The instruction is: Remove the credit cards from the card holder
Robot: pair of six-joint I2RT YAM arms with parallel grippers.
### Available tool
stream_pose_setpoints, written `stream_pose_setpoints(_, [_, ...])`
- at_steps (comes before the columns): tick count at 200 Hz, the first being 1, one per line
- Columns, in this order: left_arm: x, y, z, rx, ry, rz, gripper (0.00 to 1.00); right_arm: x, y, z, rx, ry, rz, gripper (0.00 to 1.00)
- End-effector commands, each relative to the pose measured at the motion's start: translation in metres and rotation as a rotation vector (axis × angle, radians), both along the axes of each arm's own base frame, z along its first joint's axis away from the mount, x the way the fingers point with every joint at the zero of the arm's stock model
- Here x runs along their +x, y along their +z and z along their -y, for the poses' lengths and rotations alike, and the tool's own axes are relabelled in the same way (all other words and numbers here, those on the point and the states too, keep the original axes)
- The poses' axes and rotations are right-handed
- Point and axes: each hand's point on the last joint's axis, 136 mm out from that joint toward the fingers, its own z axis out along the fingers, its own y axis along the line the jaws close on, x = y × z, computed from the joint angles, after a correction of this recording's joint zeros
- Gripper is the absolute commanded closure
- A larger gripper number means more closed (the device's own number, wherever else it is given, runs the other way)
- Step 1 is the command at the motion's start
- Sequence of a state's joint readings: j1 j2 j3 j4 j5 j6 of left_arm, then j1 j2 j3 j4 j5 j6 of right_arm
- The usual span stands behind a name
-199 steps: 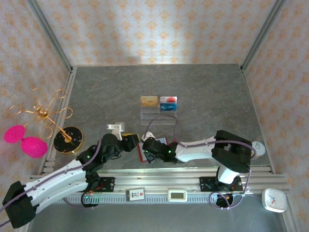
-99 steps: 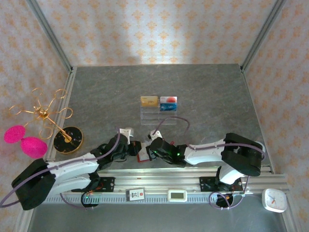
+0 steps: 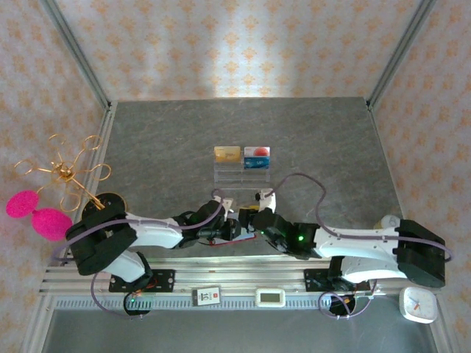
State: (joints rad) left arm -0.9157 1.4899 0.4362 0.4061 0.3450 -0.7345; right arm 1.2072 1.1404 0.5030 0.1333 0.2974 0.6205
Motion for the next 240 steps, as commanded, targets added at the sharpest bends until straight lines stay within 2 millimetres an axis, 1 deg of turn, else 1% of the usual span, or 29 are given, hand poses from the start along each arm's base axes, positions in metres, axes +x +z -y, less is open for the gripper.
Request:
stream_pose_setpoints(1, [0.000, 0.009, 0.010, -0.004, -0.040, 0.020, 0.88, 0.001, -0.012, 0.023, -0.025, -0.075, -0.024, 0.66])
stream_pose_setpoints(9, [0.002, 0.015, 0.007, -0.006, -0.024, 0.034, 0.86, -0.001, -0.010, 0.020, -0.011, -0.053, -0.029, 0.66])
stream_pose_setpoints(31, [0.005, 0.045, -0.007, -0.055, 0.043, 0.100, 0.78, -0.008, -0.003, 0.004, 0.022, 0.049, -0.051, 0.68])
stream_pose_setpoints(42, [0.005, 0.052, -0.021, -0.051, 0.089, 0.120, 0.78, -0.010, 0.000, -0.006, 0.051, 0.115, -0.075, 0.70])
stream_pose_setpoints(48, [0.004, 0.053, -0.029, -0.047, 0.111, 0.124, 0.79, -0.011, 0.002, -0.013, 0.073, 0.157, -0.092, 0.72])
stream_pose_setpoints(58, [0.002, 0.050, -0.043, -0.034, 0.144, 0.123, 0.86, -0.014, 0.005, -0.025, 0.111, 0.235, -0.127, 0.73])
stream_pose_setpoints(67, [0.000, 0.042, -0.056, -0.008, 0.174, 0.108, 0.92, -0.015, 0.005, -0.035, 0.128, 0.289, -0.164, 0.75])
stream_pose_setpoints(71, [-0.001, 0.040, -0.061, -0.004, 0.183, 0.102, 0.94, -0.017, 0.009, -0.040, 0.139, 0.322, -0.178, 0.76])
stream_pose_setpoints(73, [-0.002, 0.037, -0.063, 0.001, 0.185, 0.097, 0.94, -0.018, 0.004, -0.043, 0.130, 0.336, -0.195, 0.76])
stream_pose_setpoints(89, [-0.006, 0.027, -0.078, 0.009, 0.215, 0.080, 0.96, -0.022, -0.007, -0.060, 0.099, 0.423, -0.275, 0.79])
stream_pose_setpoints(96, [-0.007, 0.023, -0.082, 0.012, 0.222, 0.076, 0.98, -0.028, -0.013, -0.068, 0.088, 0.473, -0.314, 0.79])
stream_pose_setpoints(115, [-0.006, 0.012, -0.093, 0.047, 0.245, 0.065, 0.99, -0.037, -0.030, -0.083, 0.075, 0.539, -0.397, 0.80])
stream_pose_setpoints(128, [-0.006, 0.007, -0.098, 0.064, 0.250, 0.064, 1.00, -0.035, -0.044, -0.084, 0.052, 0.523, -0.430, 0.79])
stream_pose_setpoints(153, [-0.007, -0.006, -0.103, 0.090, 0.254, 0.050, 1.00, -0.031, -0.062, -0.083, 0.023, 0.482, -0.459, 0.78])
stream_pose_setpoints(178, [-0.009, -0.016, -0.104, 0.126, 0.240, 0.032, 1.00, -0.023, -0.078, -0.074, -0.024, 0.411, -0.487, 0.78])
stream_pose_setpoints(208, [-0.011, -0.023, -0.107, 0.145, 0.236, 0.021, 1.00, -0.013, -0.091, -0.058, -0.046, 0.326, -0.513, 0.75])
stream_pose_setpoints(240, [-0.015, -0.030, -0.108, 0.153, 0.227, 0.003, 1.00, -0.010, -0.101, -0.051, -0.055, 0.285, -0.540, 0.74])
